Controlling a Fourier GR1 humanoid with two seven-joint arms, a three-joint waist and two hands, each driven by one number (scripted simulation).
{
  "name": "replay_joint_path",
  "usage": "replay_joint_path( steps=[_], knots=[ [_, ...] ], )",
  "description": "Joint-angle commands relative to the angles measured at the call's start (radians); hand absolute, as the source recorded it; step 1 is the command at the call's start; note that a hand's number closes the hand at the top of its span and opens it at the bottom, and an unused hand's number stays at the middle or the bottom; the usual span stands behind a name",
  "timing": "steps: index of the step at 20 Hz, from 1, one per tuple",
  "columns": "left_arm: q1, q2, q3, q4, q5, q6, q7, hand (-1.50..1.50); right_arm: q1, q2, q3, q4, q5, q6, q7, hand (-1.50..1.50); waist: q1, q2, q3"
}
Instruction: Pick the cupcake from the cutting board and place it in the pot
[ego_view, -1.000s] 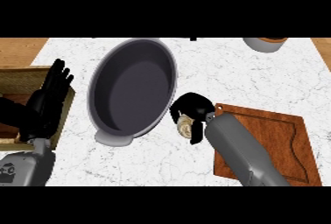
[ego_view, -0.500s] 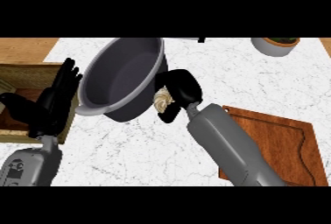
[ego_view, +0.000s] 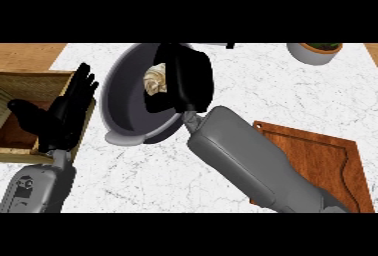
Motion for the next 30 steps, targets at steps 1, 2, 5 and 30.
replay_joint_path(
  steps=[1, 2, 5, 30],
  knots=[
    [-0.025, 0.01, 0.014, 0.013, 0.001, -0.001, -0.001, 0.0, -0.114, 0.0, 0.074, -0.037, 0.062, -0.081, 0.29, 1.5, -0.005, 0.004, -0.002],
    [-0.028, 0.0, 0.003, 0.015, -0.014, 0.011, -0.005, 0.0, -0.115, 0.0, 0.117, -0.044, 0.063, -0.101, 0.356, 1.5, -0.003, 0.01, -0.001],
    [-0.018, 0.006, 0.012, 0.019, 0.005, -0.011, -0.013, 0.0, -0.19, 0.0, 0.172, -0.059, 0.072, -0.114, 0.527, 1.5, -0.003, 0.019, 0.0],
    [0.015, 0.001, 0.028, -0.029, -0.008, 0.003, -0.015, 0.0, -0.165, 0.0, 0.267, 0.385, 0.181, -0.155, 0.577, 1.5, -0.039, 0.047, 0.005]
  ],
)
